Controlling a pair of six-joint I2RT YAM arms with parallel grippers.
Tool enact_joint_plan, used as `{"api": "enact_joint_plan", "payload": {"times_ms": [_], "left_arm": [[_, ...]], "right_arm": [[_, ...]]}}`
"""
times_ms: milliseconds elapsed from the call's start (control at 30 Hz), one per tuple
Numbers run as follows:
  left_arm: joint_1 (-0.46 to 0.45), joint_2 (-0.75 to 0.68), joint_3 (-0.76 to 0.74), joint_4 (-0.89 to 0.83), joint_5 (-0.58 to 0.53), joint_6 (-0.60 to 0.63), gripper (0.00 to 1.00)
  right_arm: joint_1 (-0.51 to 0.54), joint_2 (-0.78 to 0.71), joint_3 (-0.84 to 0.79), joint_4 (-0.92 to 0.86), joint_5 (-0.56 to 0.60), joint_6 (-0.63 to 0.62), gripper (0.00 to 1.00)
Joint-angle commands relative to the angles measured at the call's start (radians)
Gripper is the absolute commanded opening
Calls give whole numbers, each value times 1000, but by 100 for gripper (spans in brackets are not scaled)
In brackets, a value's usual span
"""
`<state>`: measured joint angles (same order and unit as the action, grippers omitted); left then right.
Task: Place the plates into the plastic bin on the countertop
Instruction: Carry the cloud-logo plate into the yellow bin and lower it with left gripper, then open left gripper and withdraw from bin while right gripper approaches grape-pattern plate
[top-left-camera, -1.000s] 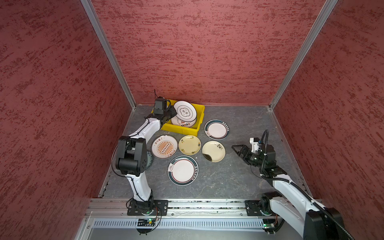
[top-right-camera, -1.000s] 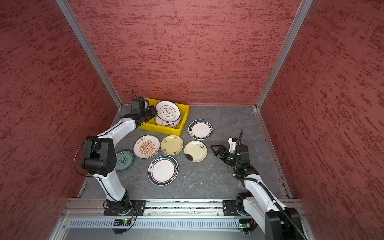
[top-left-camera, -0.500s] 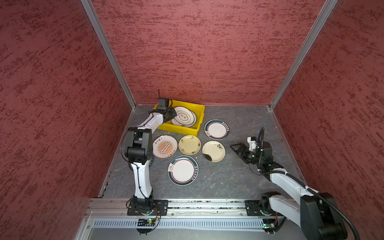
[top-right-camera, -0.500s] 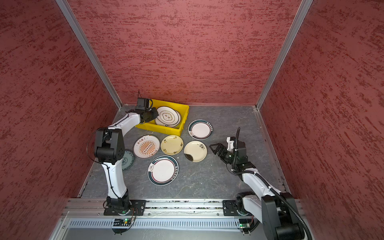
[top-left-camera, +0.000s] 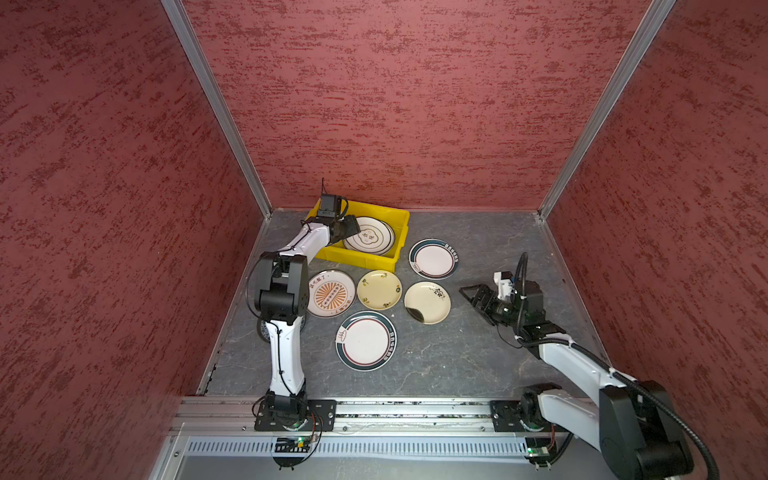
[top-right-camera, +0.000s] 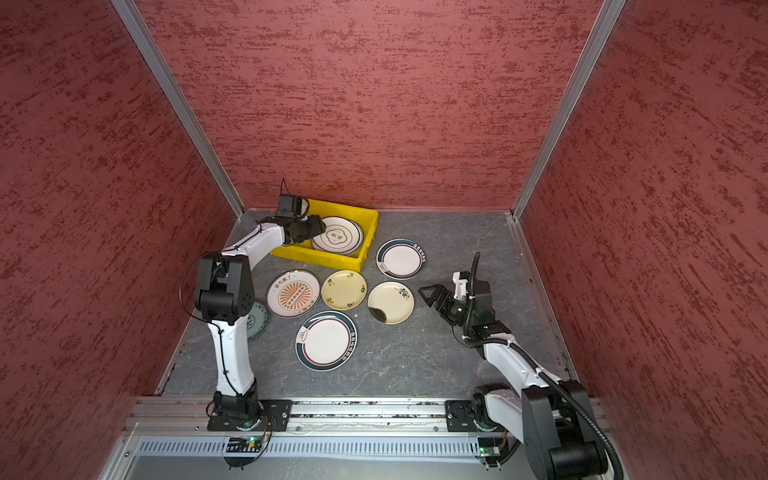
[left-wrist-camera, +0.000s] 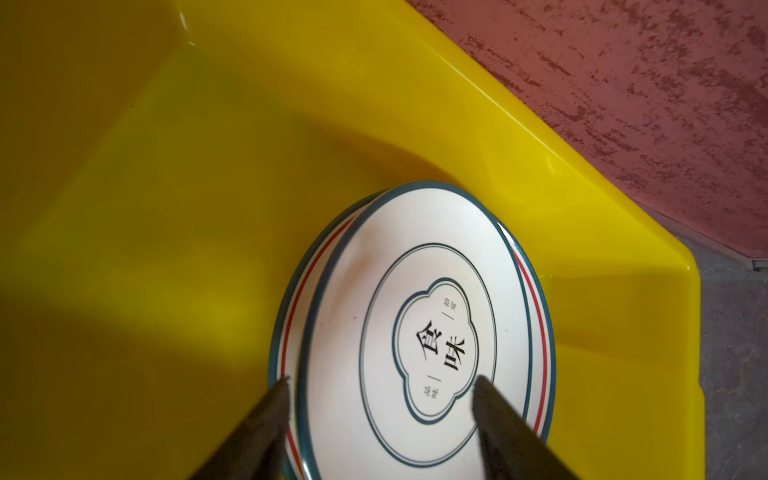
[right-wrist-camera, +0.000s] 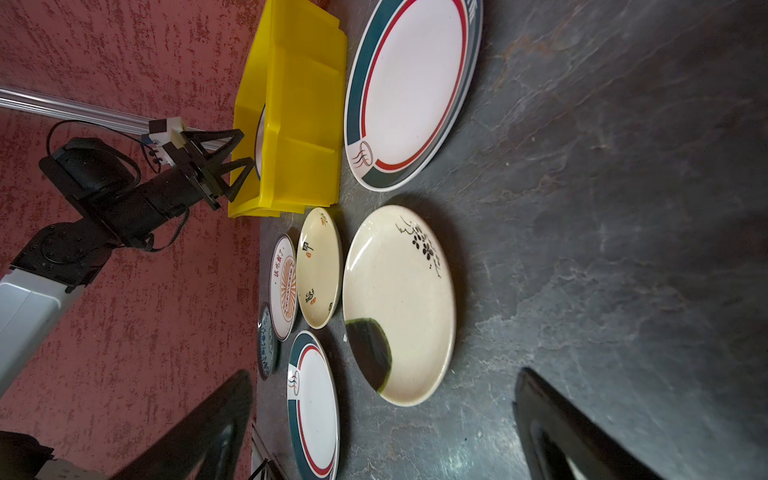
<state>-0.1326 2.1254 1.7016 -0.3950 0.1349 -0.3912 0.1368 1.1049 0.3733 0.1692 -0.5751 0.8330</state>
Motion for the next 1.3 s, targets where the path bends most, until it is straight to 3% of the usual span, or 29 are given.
{"api": "enact_joint_plan", "payload": {"times_ms": [0, 300, 600, 800, 933, 1100, 1267], "left_arm": [[-16, -33, -14, 56, 48, 39, 99], [-56, -110, -47, 90, 50, 18, 99], [-103, -429, -403, 346, 5, -66, 99], [-113, -623, -605, 468, 127, -152, 99], [-130, -733, -719, 505, 161, -111, 99], [-110, -808, -896, 649, 213, -160, 99], [-128, -851, -1017, 708, 266, -181, 99]], "right_arm": [[1, 7, 38, 10, 13, 7, 99], [1, 28, 24, 9, 11, -5, 99], [3, -7, -34, 37, 34, -18, 99], [2, 61, -69, 118, 30, -33, 99], [7, 128, -113, 261, -9, -7, 99], [24, 216, -130, 378, -13, 42, 96], [49, 282, -80, 385, 4, 31, 91]]}}
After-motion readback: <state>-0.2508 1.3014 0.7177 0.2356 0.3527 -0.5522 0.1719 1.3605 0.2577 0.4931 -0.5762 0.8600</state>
